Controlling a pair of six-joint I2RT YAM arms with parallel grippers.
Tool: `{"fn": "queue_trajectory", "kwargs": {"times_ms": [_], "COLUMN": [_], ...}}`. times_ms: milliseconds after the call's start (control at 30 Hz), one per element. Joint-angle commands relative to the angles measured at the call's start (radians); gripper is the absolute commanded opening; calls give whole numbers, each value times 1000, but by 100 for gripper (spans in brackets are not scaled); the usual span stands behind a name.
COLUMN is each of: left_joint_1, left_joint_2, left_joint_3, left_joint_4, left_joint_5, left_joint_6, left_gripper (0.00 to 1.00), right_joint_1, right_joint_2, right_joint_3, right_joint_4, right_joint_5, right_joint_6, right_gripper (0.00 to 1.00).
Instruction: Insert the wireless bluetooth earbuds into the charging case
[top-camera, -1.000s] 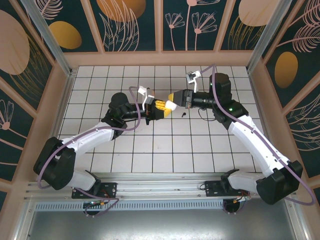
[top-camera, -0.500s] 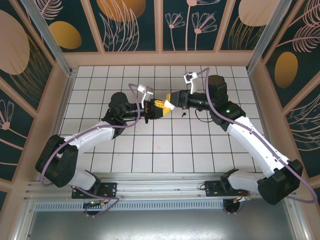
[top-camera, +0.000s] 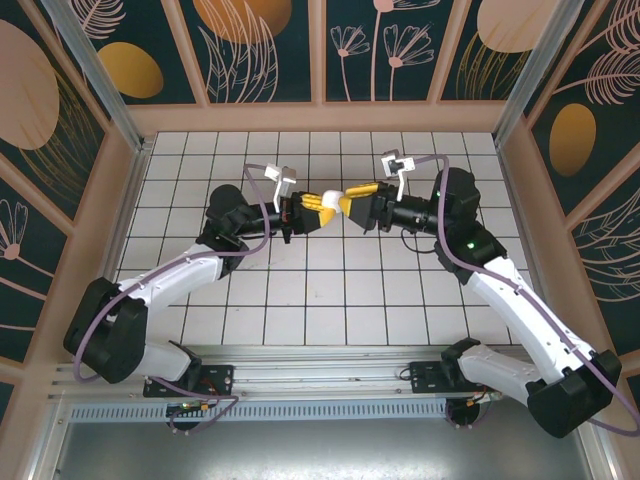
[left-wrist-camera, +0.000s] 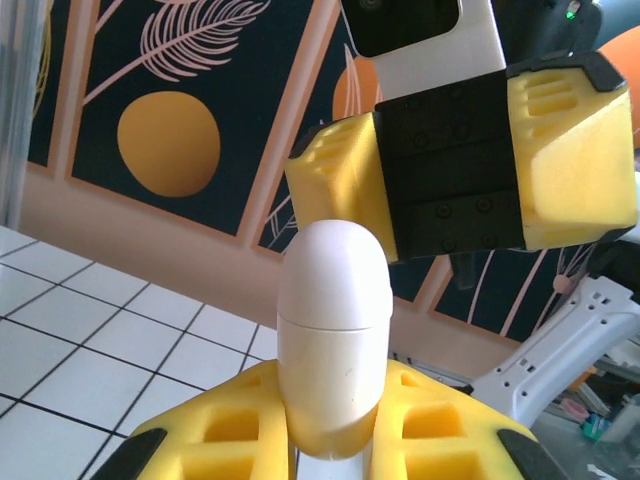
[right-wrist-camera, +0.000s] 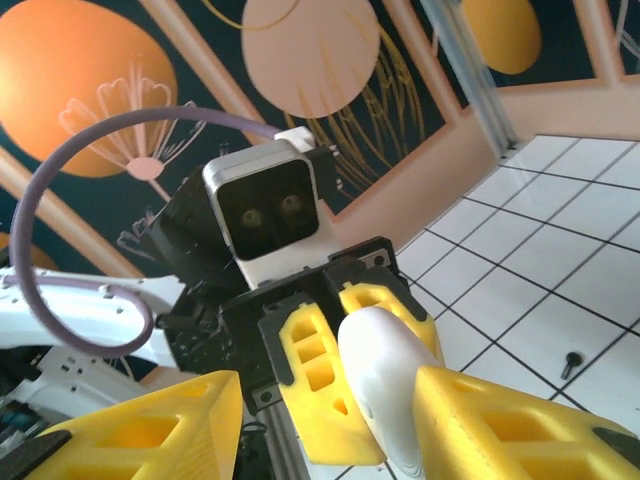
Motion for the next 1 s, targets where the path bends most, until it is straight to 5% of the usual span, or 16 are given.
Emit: {"fn": "queue_trajectory", "kwargs": {"times_ms": [0, 500, 833, 967], "left_joint_1": [3, 3, 4, 3], "left_joint_2": [-30, -70, -68, -73], "left_joint_3": [9, 10, 13, 11], "left_joint_4": [85, 85, 118, 121], "left_joint_5": [60, 85, 83, 85], "left_joint_6": [-67, -101, -127, -127], "left_gripper": [0, 0, 0, 0], "right_joint_1": [-2, -2, 55, 67], "right_joint_2": [-20, -11, 36, 75], "right_joint_3": [-31, -14, -26, -15], "right_joint_4": [62, -38, 80, 89], "right_joint_5": [-89, 57, -15, -30], "right_joint_6": [-29, -59, 1, 13], "right_gripper": [50, 51, 55, 46]}}
